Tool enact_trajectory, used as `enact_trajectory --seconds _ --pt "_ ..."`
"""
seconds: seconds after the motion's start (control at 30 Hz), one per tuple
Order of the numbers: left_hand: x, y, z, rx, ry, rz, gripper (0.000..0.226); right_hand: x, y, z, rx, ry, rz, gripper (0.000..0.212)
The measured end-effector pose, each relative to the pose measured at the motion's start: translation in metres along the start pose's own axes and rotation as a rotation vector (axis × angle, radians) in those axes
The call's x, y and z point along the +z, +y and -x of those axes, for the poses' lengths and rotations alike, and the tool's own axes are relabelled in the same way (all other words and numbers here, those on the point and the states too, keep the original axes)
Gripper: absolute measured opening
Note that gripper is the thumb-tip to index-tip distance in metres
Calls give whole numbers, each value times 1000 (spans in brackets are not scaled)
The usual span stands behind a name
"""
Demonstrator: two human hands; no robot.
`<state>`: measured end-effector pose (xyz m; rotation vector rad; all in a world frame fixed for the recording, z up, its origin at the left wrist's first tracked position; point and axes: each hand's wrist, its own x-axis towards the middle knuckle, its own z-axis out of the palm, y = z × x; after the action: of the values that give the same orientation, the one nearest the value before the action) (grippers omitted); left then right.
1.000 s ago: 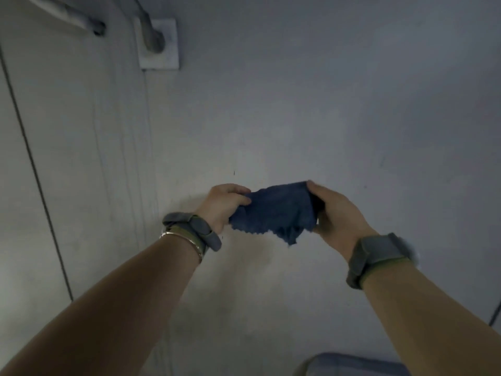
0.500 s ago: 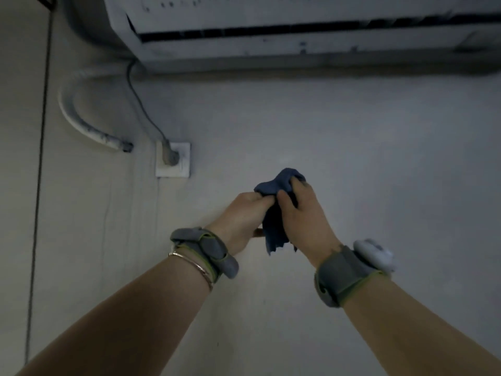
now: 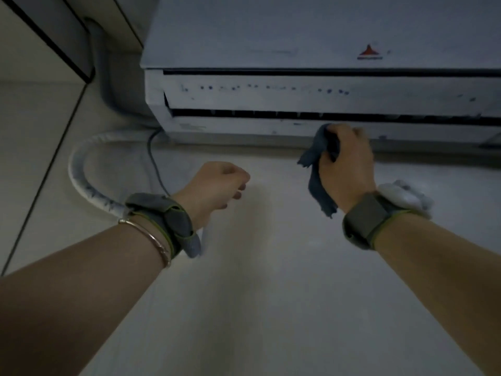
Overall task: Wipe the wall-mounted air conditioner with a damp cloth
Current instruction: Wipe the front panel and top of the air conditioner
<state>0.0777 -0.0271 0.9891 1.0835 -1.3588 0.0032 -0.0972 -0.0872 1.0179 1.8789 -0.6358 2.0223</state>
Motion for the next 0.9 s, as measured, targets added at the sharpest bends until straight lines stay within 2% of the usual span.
enact_trajectory --seconds 0.17,0.23,0.4,0.53,0.67,0.8,0.9 --pt "-52 -13 -54 184 265 -131 8 49 -17 -73 -52 232 -24 42" --pt "-66 -14 -67 231 353 -195 26 62 -25 -88 -83 284 -19 46" --pt "-104 -16 -98 346 579 -412 55 132 -63 -84 -354 194 30 58" --pt "-126 -20 -121 424 554 -656 70 179 -109 -87 -527 62 145 65" --pt "-139 -24 -142 516 584 -660 78 211 -139 -88 -731 -49 256 65" --pt "-134 -30 -148 529 594 -642 89 202 -114 -84 -720 -2 283 70" --pt "-128 -28 -151 518 590 -601 95 179 -74 -81 -606 164 270 72"
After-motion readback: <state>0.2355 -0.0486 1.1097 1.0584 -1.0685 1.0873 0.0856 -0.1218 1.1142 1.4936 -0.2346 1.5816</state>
